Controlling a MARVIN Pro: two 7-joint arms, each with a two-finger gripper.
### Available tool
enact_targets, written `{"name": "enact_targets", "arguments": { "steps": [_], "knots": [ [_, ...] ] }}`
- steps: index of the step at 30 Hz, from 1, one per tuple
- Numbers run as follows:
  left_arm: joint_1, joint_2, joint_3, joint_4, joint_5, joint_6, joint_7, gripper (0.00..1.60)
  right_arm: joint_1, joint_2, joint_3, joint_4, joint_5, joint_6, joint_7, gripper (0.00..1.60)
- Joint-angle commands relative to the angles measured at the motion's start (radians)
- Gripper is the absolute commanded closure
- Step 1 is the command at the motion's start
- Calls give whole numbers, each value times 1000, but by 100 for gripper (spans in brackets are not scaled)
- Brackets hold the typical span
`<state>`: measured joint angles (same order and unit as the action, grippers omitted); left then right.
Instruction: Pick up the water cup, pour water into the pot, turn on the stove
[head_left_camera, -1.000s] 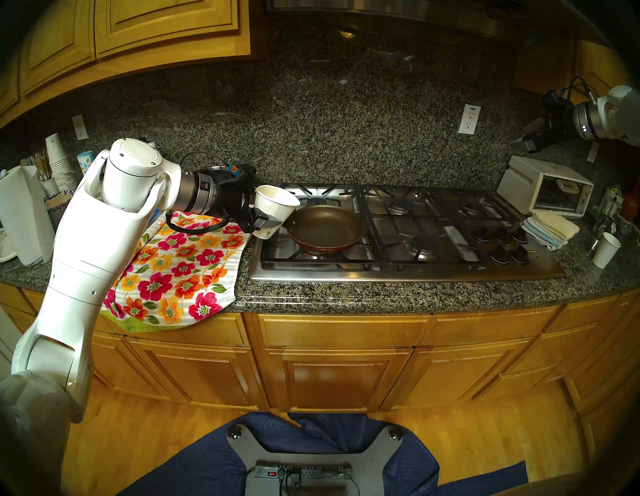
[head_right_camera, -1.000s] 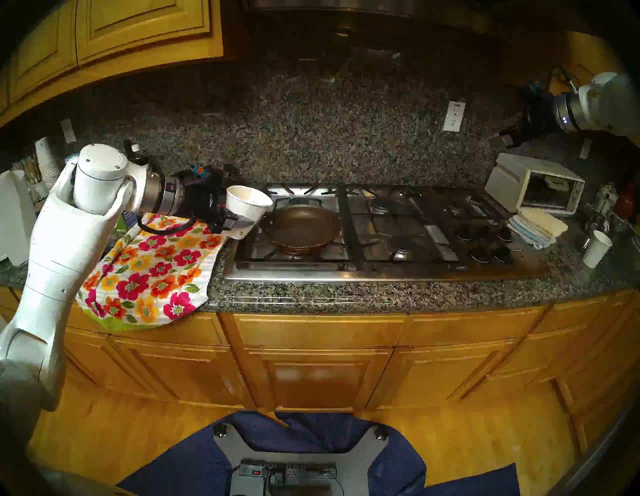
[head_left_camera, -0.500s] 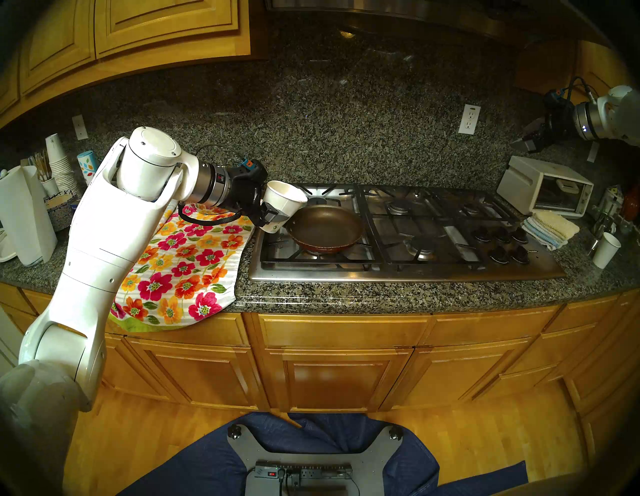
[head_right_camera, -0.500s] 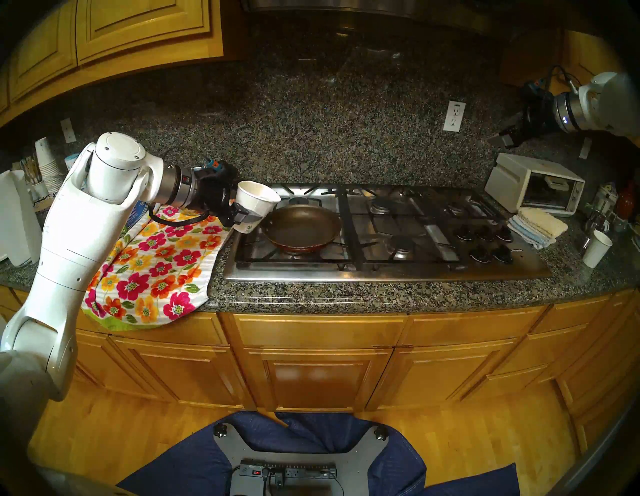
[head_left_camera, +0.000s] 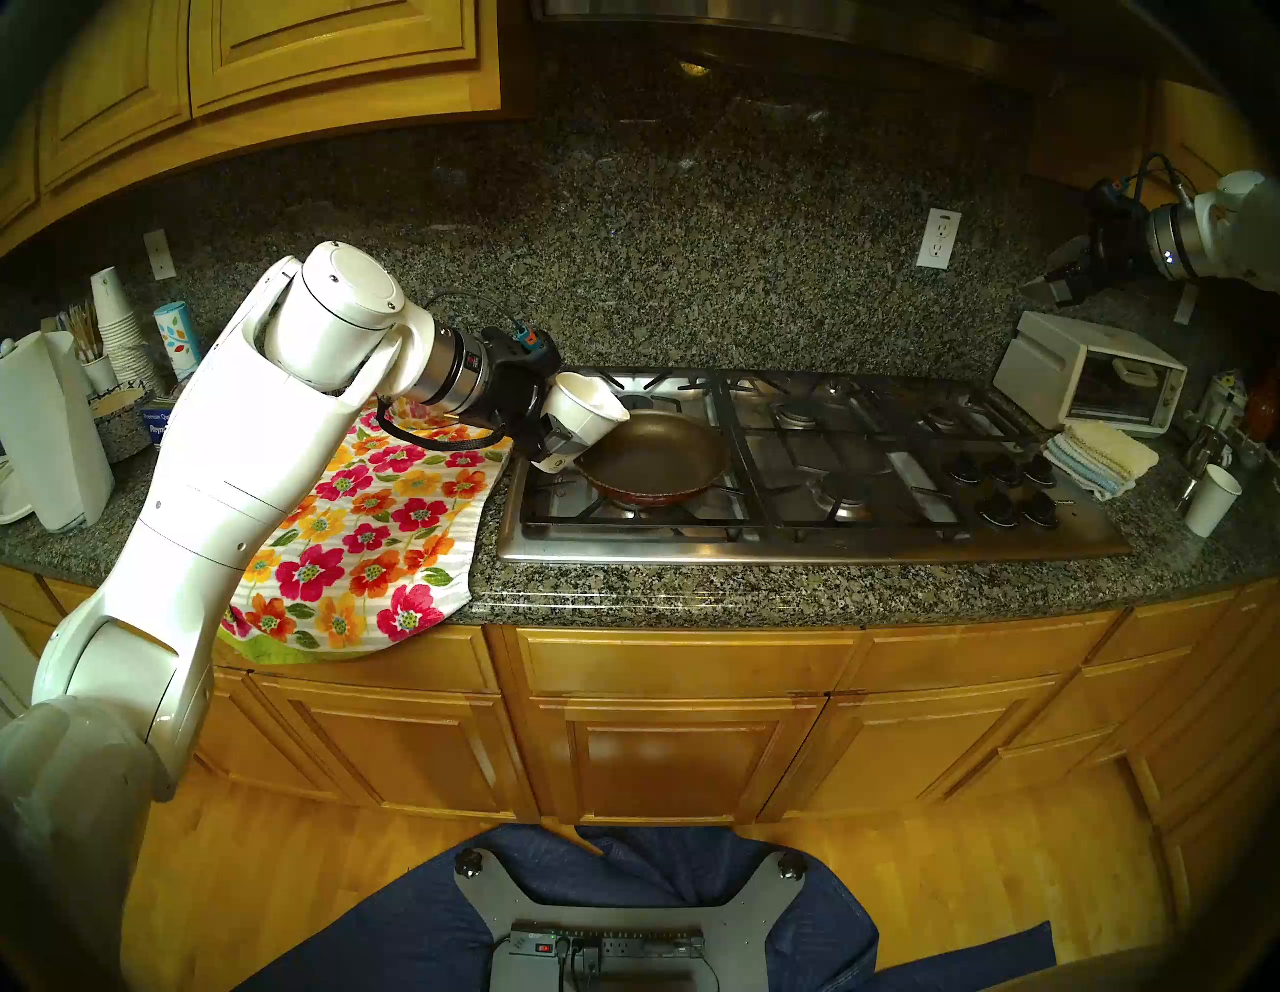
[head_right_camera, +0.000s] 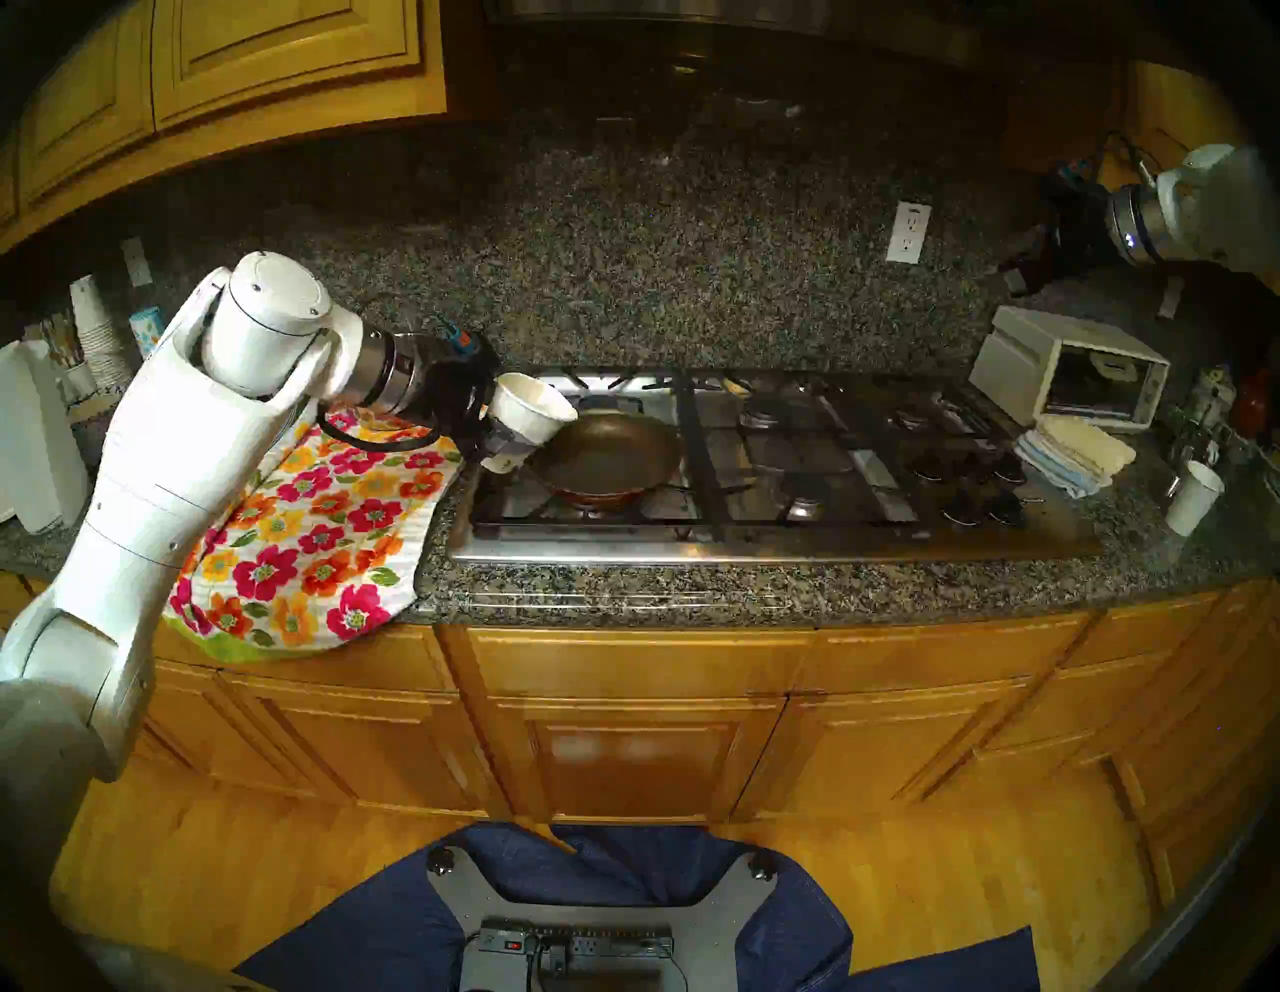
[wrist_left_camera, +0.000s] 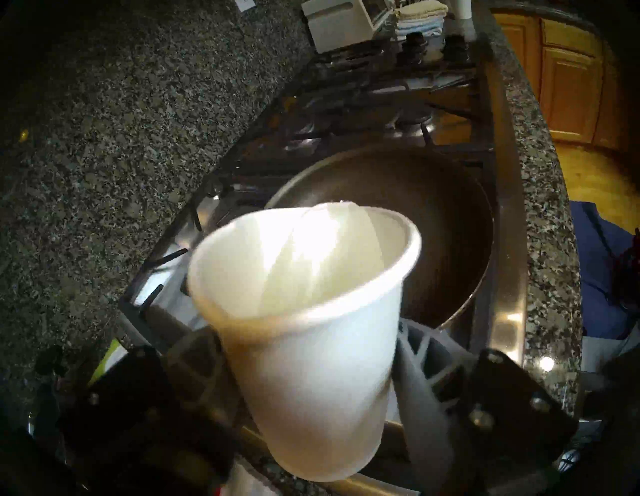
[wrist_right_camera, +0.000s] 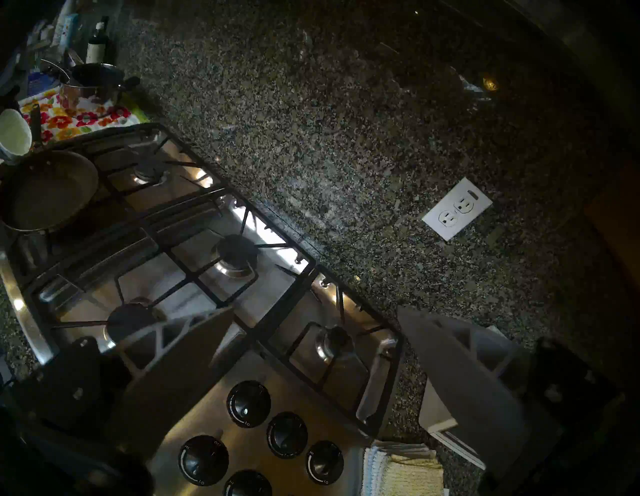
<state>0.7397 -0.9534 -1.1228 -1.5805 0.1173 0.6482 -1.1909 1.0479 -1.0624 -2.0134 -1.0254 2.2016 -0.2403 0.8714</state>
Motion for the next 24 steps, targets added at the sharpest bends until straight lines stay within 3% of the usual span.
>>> {"name": "enact_targets", "arguments": {
  "steps": [1,24],
  "knots": [
    [-87,24,3,-22,-35,6,-102,87,32,-7,0,26,5,-2,-3,0],
    [-162,103,119,-51,-98,1,-98,88,32,-7,0,27,5,-2,-3,0]
  ]
}}
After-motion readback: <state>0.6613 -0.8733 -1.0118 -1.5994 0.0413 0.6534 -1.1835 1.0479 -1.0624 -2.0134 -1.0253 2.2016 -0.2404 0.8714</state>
